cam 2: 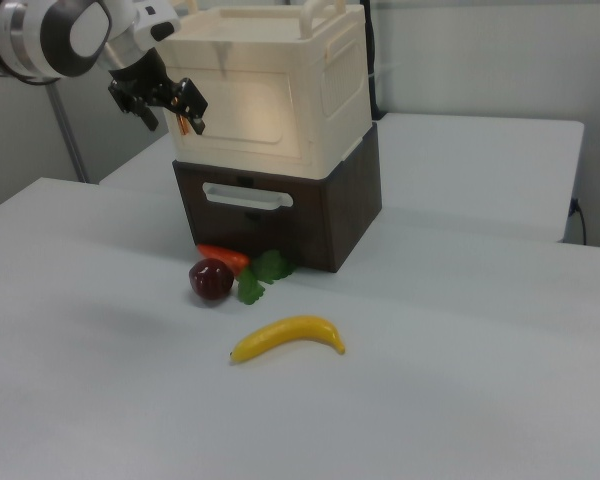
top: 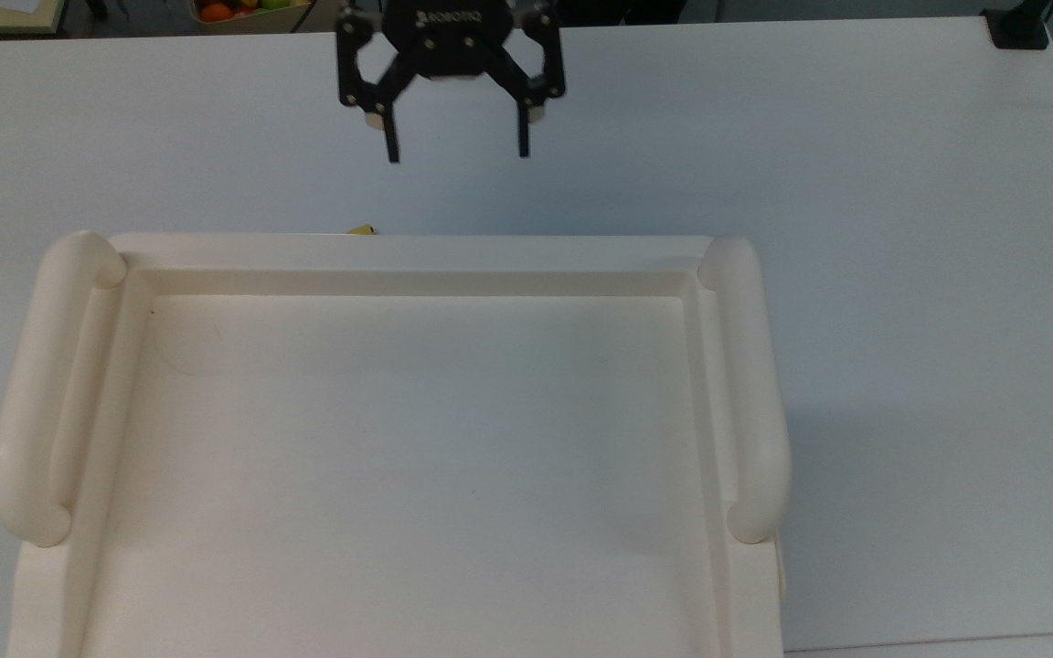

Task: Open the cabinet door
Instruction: 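Move the open gripper down toward the cabinet door's orange handle edge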

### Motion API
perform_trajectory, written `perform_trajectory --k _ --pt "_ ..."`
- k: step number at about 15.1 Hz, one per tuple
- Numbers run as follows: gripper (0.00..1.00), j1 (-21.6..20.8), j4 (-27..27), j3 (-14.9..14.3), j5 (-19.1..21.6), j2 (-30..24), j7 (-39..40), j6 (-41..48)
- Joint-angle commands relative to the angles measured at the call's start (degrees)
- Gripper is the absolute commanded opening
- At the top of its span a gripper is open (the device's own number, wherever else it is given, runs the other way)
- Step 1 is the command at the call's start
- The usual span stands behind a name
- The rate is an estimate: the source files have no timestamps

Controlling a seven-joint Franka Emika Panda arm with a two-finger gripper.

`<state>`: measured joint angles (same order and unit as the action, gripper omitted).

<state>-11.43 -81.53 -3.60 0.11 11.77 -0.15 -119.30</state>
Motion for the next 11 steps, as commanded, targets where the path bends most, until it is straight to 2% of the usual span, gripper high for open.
perform_trajectory --k 1,5,8,11 --pt "1.0 -2.02 3.74 -0.53 -0.38 4.66 -1.87 -7.94" --pt "1.0 -4.13 3.92 -0.54 -2.3 7.12 -1.79 -17.08" --pt "1.0 -5.27 3.92 -0.54 -4.94 8.53 -1.87 -20.52" --pt "0.97 -5.89 3.92 -0.62 -5.56 9.58 -2.92 -23.78"
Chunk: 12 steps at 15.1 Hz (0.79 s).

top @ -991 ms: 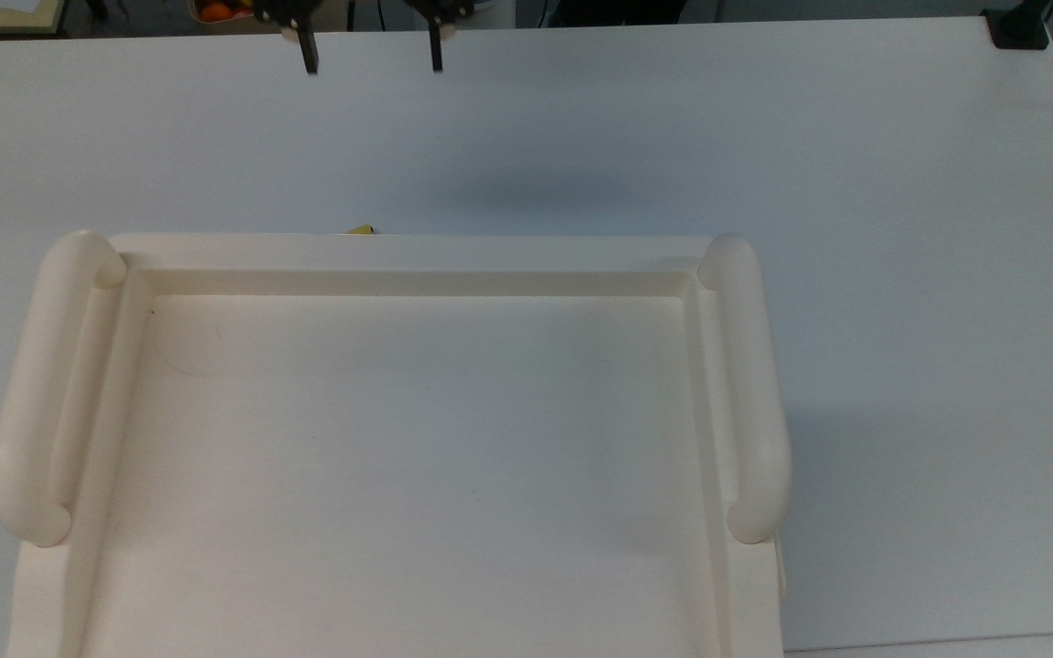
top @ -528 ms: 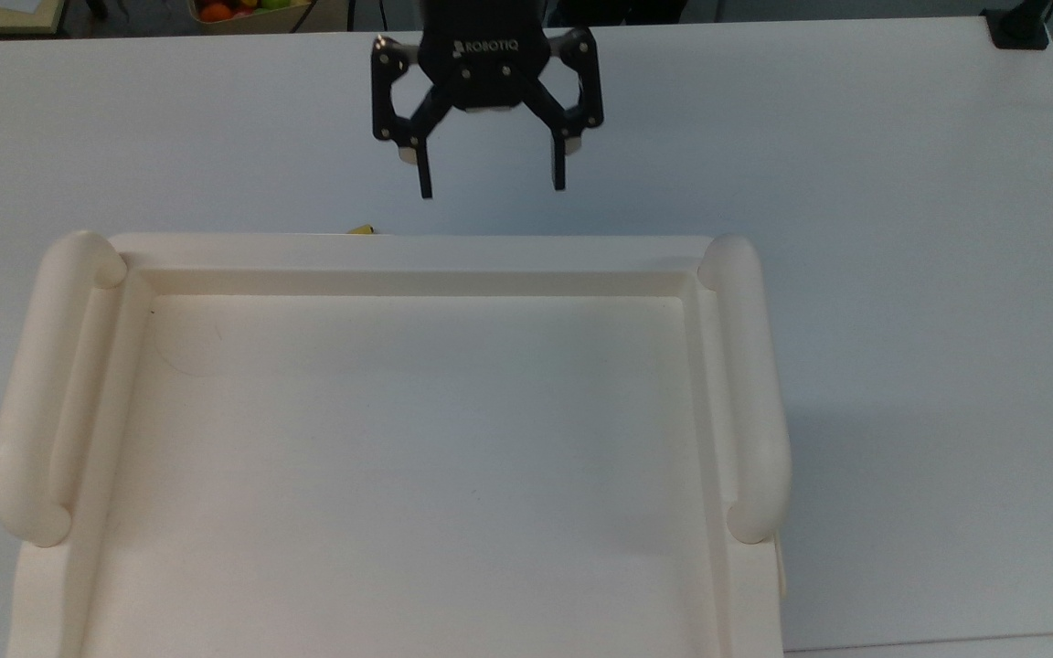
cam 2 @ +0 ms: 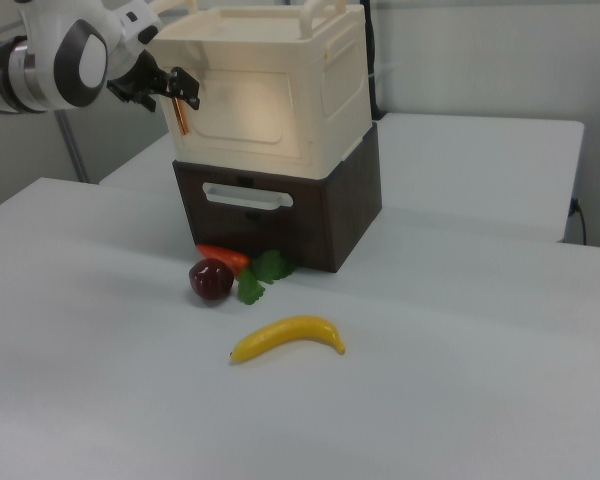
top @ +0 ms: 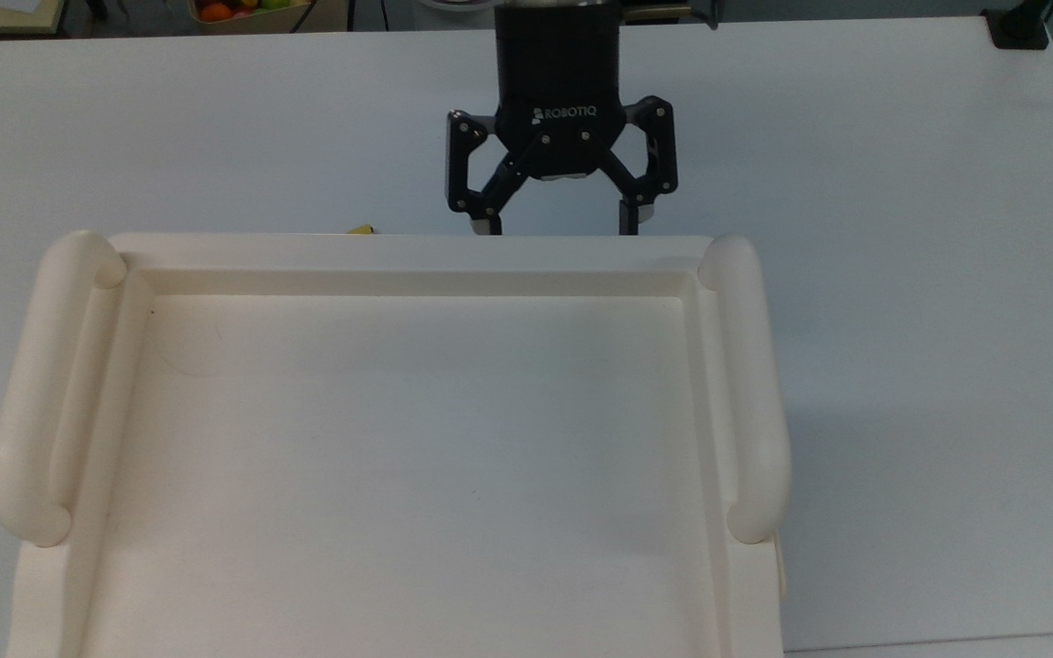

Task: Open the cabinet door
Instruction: 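Move the open gripper down toward the cabinet door's orange handle edge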

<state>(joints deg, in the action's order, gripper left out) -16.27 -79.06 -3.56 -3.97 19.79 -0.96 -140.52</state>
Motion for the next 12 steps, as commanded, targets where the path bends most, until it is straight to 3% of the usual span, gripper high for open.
perform_trajectory --k 1,7,10,12 --pt "0.92 -1.13 1.45 -0.66 -2.44 1.65 -2.98 -3.09" --pt "0.65 -2.71 1.36 -0.48 -12.54 2.79 -14.05 -6.0" --pt "0.61 -2.89 1.36 -0.48 -13.34 2.88 -15.38 -6.0" --pt "0.53 -3.24 1.36 -0.57 -13.34 3.23 -15.38 -6.0"
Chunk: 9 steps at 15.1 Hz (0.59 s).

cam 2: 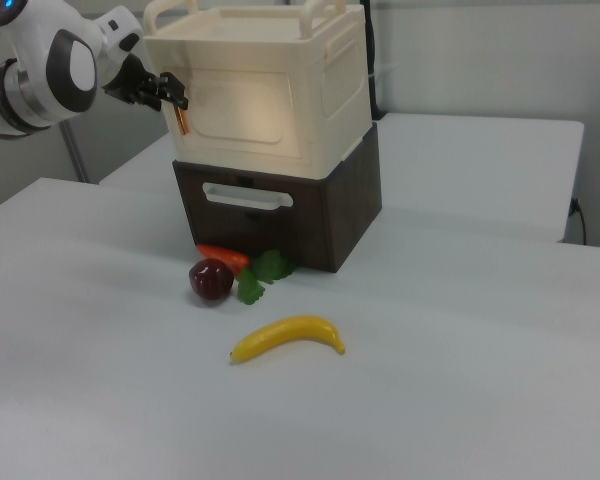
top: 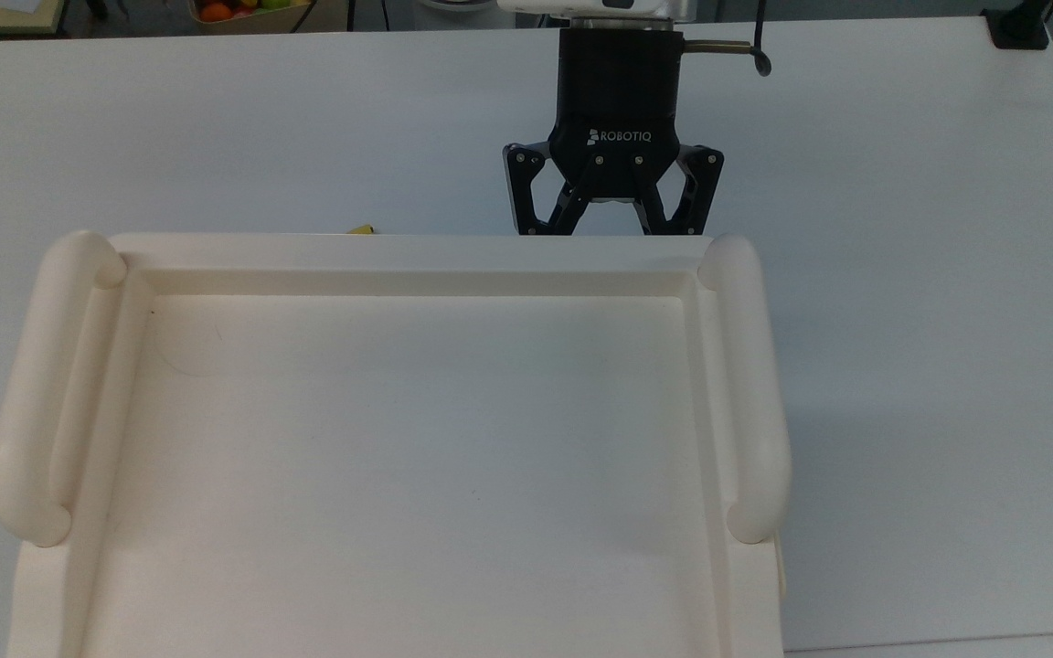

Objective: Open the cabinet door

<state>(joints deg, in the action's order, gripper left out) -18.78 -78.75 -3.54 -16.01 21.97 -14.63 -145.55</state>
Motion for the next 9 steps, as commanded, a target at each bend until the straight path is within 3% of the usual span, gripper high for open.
perform_trajectory --k 1,9 --pt "0.5 -0.73 1.05 -0.59 -1.31 1.14 -1.8 -0.96" --pt "0.42 -0.47 1.14 -0.59 -1.39 1.32 -1.8 -1.75"
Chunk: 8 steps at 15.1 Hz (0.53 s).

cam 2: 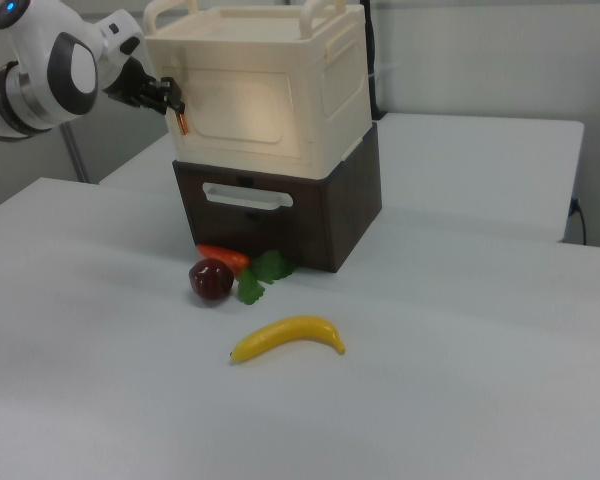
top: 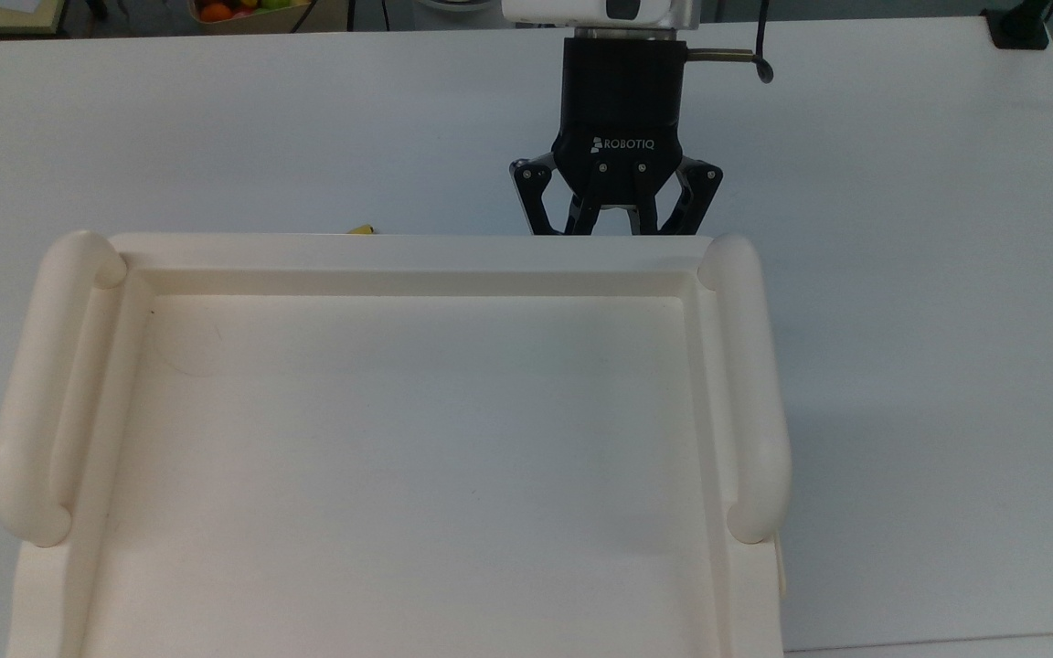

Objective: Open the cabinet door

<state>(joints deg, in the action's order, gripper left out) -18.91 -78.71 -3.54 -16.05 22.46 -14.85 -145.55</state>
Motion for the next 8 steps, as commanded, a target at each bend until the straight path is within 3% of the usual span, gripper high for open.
perform_trajectory --k 1,8 --pt "0.41 -0.25 1.1 -0.59 -1.35 0.83 -1.59 -2.36" --pt "0.38 -0.16 1.02 -0.68 -1.96 0.92 -1.59 -3.95"
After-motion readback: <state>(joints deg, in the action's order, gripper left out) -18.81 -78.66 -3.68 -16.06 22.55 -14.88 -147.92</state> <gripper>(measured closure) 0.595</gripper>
